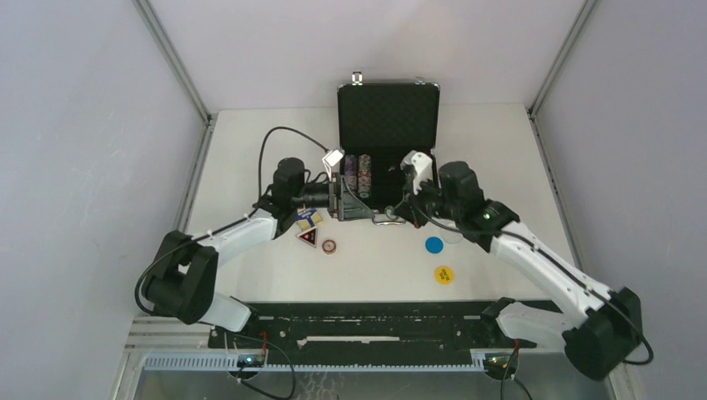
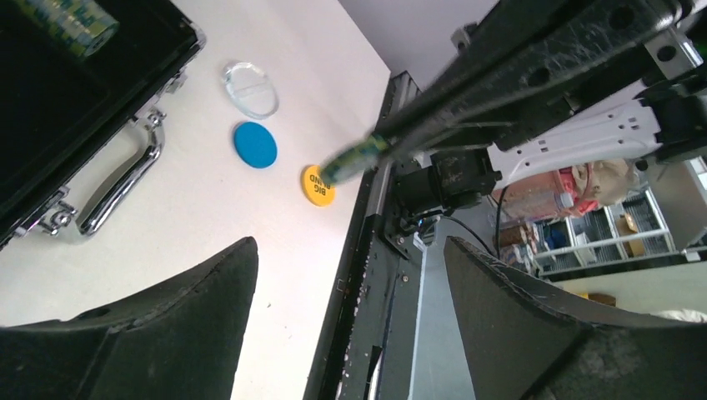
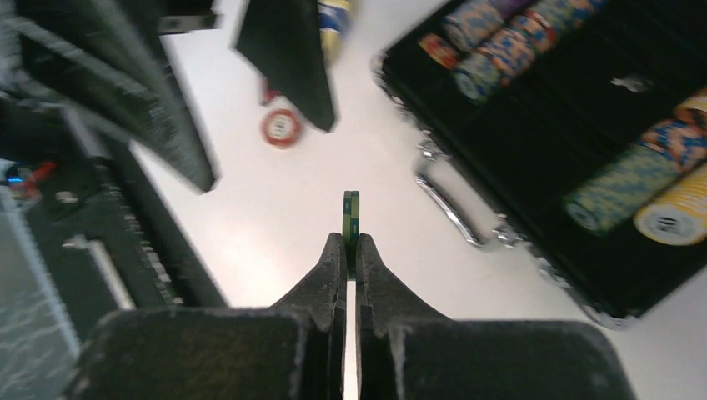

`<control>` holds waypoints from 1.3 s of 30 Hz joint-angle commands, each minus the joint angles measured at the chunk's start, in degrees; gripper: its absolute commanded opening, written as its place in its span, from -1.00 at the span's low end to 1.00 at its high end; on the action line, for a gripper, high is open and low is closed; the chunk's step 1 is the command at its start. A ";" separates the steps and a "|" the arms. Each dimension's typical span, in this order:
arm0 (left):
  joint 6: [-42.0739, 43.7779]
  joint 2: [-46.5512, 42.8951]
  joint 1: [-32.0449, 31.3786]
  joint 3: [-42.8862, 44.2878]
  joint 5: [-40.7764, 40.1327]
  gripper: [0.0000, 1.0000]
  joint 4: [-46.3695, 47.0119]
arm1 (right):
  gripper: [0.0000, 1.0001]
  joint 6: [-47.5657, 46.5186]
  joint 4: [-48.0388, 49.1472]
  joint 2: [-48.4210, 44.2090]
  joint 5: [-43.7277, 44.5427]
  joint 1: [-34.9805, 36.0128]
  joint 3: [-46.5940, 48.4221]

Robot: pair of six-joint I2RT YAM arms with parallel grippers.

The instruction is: Pack up texas hold em set

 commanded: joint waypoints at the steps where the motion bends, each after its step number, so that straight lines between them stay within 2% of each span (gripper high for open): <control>1: -4.14 0.60 -0.13 -2.68 -3.58 0.73 6.43 | -1.00 -13.01 -7.69 7.62 9.02 -1.18 8.15; 5: -3.77 0.99 -0.14 -4.57 -4.16 0.72 7.28 | -1.00 -20.50 -11.22 13.18 9.49 -3.02 12.31; 11: -4.21 1.26 -0.14 -5.61 -3.91 0.72 8.60 | -1.00 -34.75 -20.22 21.39 4.13 -5.34 21.21; 19: -5.40 2.57 -0.14 -5.13 -2.29 0.71 9.43 | -1.00 -47.49 -29.91 32.91 1.98 -7.13 29.22; 23: -10.11 4.62 -0.14 -5.77 0.50 0.73 15.70 | -1.00 -50.56 -33.32 37.81 1.71 -8.44 32.46; 28: -12.07 5.82 -0.14 -5.80 2.71 0.74 18.99 | -1.00 -51.64 -36.15 44.02 4.35 -8.78 37.59; 35: -12.99 6.34 -0.14 -5.71 4.05 0.74 20.16 | -1.00 -51.64 -31.96 45.75 4.86 -9.95 37.84; 39: -16.95 7.24 -0.14 -6.49 5.70 0.73 26.82 | -0.98 -52.77 -31.42 46.65 5.11 -10.28 37.60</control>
